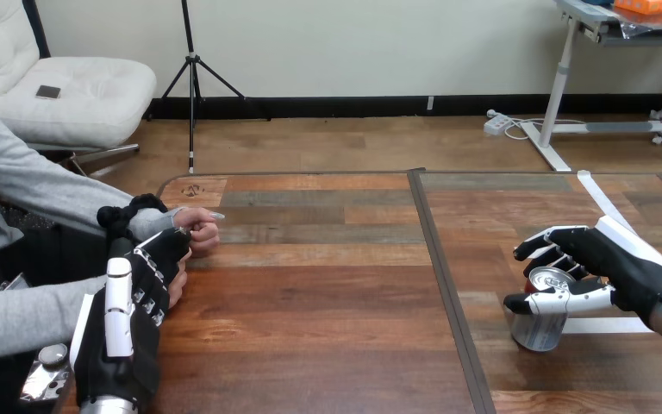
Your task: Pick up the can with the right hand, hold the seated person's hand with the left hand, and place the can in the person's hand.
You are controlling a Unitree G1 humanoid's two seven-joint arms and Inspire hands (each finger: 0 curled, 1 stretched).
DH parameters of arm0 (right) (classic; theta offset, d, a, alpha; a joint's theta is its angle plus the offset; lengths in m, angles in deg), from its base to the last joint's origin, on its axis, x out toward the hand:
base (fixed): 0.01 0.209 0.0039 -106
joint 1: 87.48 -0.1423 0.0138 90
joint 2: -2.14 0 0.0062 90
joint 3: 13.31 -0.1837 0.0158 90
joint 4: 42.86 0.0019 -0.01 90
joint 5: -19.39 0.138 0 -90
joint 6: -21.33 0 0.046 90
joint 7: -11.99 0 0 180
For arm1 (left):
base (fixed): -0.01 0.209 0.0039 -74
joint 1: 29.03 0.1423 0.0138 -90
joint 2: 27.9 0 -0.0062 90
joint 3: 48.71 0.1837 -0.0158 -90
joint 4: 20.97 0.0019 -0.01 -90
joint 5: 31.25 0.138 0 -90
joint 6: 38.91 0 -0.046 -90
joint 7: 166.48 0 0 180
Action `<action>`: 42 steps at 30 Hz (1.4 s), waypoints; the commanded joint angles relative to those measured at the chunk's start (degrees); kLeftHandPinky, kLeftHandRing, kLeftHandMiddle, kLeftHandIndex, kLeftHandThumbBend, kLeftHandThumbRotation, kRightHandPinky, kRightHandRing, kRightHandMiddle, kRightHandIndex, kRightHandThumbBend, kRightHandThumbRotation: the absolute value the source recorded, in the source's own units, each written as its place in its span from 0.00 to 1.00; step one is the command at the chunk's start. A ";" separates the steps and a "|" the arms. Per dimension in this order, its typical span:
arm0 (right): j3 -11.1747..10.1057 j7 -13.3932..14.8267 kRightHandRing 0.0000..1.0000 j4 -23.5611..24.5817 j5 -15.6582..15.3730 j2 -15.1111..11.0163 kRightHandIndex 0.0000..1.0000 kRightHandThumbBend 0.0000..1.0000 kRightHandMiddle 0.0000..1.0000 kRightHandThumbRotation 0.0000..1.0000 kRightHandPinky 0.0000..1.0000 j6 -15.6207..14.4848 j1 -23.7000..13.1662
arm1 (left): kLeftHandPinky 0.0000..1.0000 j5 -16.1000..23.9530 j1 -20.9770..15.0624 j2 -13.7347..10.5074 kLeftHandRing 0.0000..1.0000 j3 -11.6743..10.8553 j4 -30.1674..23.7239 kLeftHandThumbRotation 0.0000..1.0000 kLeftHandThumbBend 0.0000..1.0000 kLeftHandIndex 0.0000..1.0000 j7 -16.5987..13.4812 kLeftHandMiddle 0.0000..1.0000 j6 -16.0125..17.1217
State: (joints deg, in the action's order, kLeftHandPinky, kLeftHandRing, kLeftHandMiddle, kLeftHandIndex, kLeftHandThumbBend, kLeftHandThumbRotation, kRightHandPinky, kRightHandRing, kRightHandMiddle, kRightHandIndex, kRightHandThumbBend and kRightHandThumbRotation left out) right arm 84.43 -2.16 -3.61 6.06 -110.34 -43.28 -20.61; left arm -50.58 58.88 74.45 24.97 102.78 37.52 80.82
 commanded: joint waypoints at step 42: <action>-5.05 -7.03 0.70 5.59 4.45 -1.36 0.76 1.00 0.72 0.27 0.66 -3.22 0.10 | 0.95 -0.18 -2.21 -0.58 0.89 0.60 -2.15 1.00 0.45 0.71 0.83 0.82 0.79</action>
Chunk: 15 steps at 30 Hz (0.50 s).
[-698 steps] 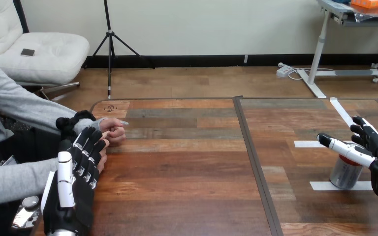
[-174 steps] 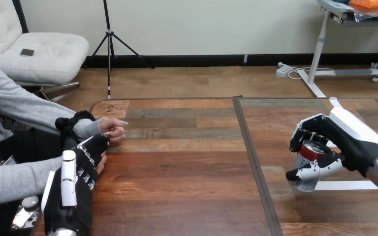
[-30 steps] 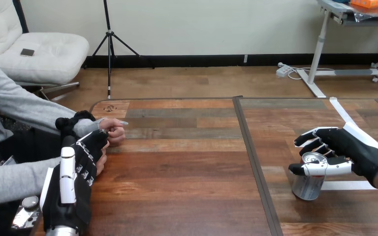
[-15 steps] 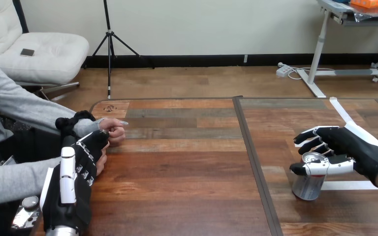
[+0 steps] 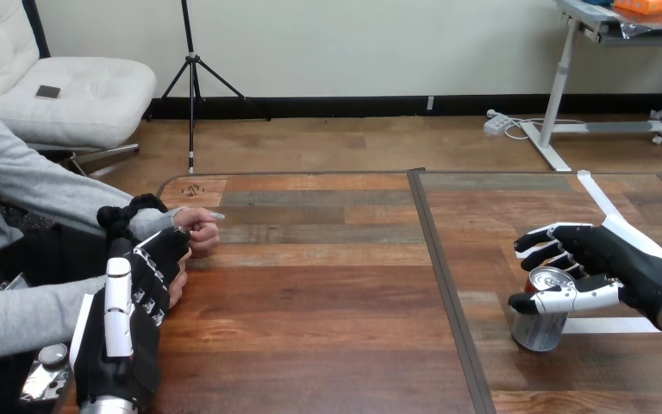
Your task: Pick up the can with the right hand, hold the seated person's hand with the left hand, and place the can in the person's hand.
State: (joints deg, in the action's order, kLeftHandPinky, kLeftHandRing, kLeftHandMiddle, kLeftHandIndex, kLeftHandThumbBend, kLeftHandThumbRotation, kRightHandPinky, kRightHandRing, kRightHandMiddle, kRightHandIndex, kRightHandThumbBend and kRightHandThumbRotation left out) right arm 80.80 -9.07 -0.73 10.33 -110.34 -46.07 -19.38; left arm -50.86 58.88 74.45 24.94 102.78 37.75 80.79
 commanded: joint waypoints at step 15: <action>-1.92 -0.87 0.73 2.53 0.43 -1.41 0.78 1.00 0.74 0.19 0.70 -0.96 -0.39 | 0.96 0.15 -2.17 -0.58 0.89 0.50 -2.29 1.00 0.44 0.71 0.60 0.82 0.98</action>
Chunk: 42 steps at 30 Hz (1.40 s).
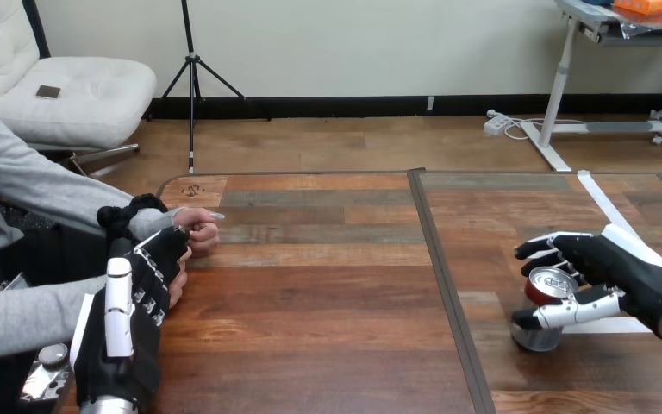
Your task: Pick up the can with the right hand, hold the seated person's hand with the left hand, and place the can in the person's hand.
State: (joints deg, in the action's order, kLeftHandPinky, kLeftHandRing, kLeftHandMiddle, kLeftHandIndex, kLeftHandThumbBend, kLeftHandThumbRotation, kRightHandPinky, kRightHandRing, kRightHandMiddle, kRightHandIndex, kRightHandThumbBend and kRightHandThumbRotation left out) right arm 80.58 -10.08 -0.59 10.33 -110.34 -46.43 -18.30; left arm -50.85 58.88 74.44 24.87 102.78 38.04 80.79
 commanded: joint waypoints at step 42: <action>-3.43 0.50 0.69 4.10 -0.17 -2.26 0.75 1.00 0.70 0.18 0.66 -1.59 -0.28 | 0.99 0.02 -2.10 -0.74 0.89 0.50 -2.36 1.00 0.46 0.71 0.45 0.81 0.47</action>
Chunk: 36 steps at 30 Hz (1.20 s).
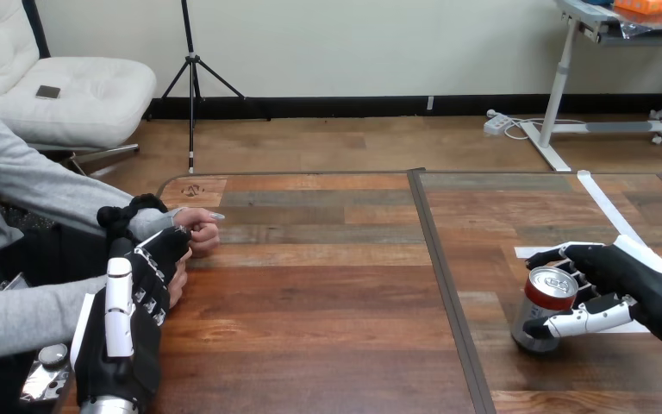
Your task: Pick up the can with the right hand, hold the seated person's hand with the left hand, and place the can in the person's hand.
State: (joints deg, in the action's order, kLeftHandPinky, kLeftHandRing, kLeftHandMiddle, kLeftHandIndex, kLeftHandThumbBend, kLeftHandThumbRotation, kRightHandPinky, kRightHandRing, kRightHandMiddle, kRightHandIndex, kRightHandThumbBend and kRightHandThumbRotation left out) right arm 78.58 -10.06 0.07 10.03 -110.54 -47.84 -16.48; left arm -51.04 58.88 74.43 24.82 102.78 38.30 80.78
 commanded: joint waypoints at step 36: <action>-2.44 1.62 0.63 2.24 -0.08 -2.38 0.69 1.00 0.65 0.13 0.61 1.14 -2.60 | 0.98 -0.13 -2.28 -0.46 0.88 0.60 -2.22 1.00 0.47 0.70 0.18 0.82 0.53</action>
State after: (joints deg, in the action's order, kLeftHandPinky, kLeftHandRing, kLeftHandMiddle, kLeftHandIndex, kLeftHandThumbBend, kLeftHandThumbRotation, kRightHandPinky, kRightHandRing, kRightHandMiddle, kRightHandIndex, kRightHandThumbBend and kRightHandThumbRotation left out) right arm 77.99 -9.88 0.40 9.79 -110.62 -47.94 -16.48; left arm -50.90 58.88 74.43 24.84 102.78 37.72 80.78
